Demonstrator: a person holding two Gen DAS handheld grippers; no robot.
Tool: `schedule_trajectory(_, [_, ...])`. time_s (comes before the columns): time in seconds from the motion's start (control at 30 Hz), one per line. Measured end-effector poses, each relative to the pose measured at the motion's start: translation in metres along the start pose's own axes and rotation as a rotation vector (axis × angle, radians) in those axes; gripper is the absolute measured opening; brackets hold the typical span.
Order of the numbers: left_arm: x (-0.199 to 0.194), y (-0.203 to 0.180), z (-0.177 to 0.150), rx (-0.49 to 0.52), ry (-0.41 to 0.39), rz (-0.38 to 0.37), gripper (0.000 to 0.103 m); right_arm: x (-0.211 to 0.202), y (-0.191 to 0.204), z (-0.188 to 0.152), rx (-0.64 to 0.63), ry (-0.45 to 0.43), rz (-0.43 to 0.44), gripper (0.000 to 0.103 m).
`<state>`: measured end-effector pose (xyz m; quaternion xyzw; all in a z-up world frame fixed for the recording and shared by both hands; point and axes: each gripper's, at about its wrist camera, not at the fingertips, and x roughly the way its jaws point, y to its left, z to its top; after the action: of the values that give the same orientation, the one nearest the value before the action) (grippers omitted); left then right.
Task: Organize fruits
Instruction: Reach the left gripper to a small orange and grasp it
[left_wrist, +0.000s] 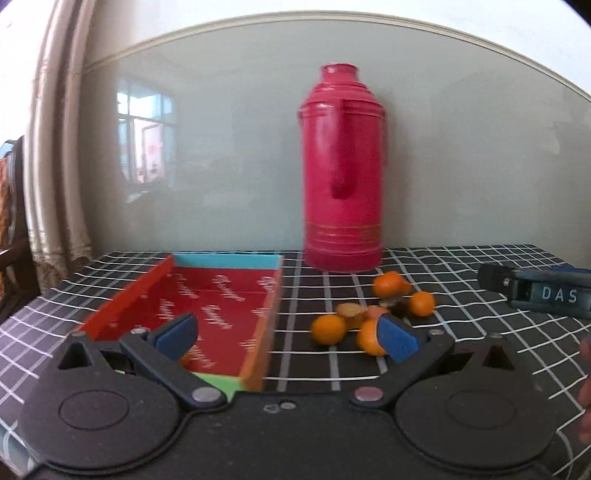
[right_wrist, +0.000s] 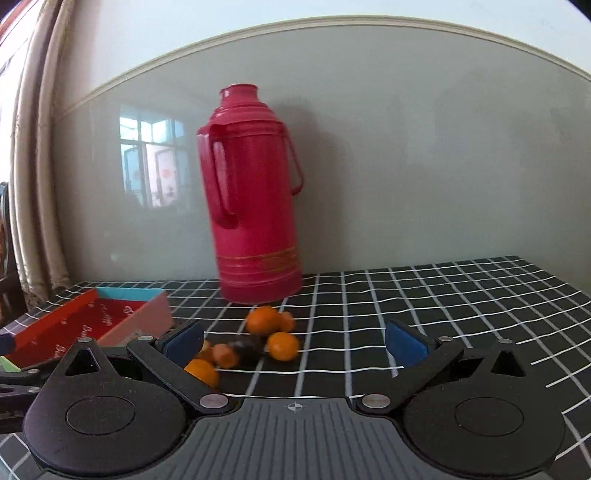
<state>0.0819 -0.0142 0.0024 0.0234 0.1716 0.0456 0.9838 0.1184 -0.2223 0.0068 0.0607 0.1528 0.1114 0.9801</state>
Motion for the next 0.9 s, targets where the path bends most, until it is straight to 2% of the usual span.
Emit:
schedule_trajectory(0.07, [0.004, -0.010, 0.001, 0.016, 0.006, -0.023, 0.097, 0.000, -0.007, 0.000, 0.003, 0.004, -0.002, 0.103])
schedule_trajectory(0.2, [0.018, -0.032, 0.001, 0.052, 0.008, -0.023, 0.097, 0.004, -0.013, -0.001, -0.015, 0.036, -0.025, 0.103])
schedule_trajectory(0.3, [0.036, -0.041, 0.000, 0.038, 0.056, -0.040, 0.092, 0.006, -0.018, -0.002, -0.014, 0.046, -0.034, 0.103])
schedule_trajectory(0.37, [0.050, -0.046, -0.001, 0.033, 0.099, -0.065, 0.078, 0.008, -0.022, -0.001, -0.015, 0.044, -0.047, 0.103])
schedule_trajectory(0.5, [0.071, -0.054, -0.001, 0.044, 0.151, -0.078, 0.070, 0.017, -0.034, 0.001, 0.015, 0.049, -0.072, 0.103])
schedule_trajectory(0.57, [0.080, -0.054, -0.001, 0.042, 0.179, -0.088, 0.059, 0.025, -0.040, 0.002, 0.029, 0.057, -0.094, 0.103])
schedule_trajectory(0.67, [0.093, -0.054, -0.001, 0.036, 0.223, -0.100, 0.052, 0.037, -0.050, 0.002, 0.062, 0.074, -0.123, 0.103])
schedule_trajectory(0.8, [0.107, -0.056, -0.006, 0.055, 0.268, -0.104, 0.052, 0.047, -0.054, 0.001, 0.069, 0.092, -0.120, 0.103])
schedule_trajectory(0.83, [0.111, -0.056, -0.006, 0.054, 0.289, -0.107, 0.049, 0.049, -0.053, 0.001, 0.061, 0.094, -0.117, 0.103])
schedule_trajectory(0.9, [0.114, -0.053, -0.006, 0.028, 0.298, -0.149, 0.032, 0.050, -0.051, 0.001, 0.051, 0.098, -0.111, 0.103])
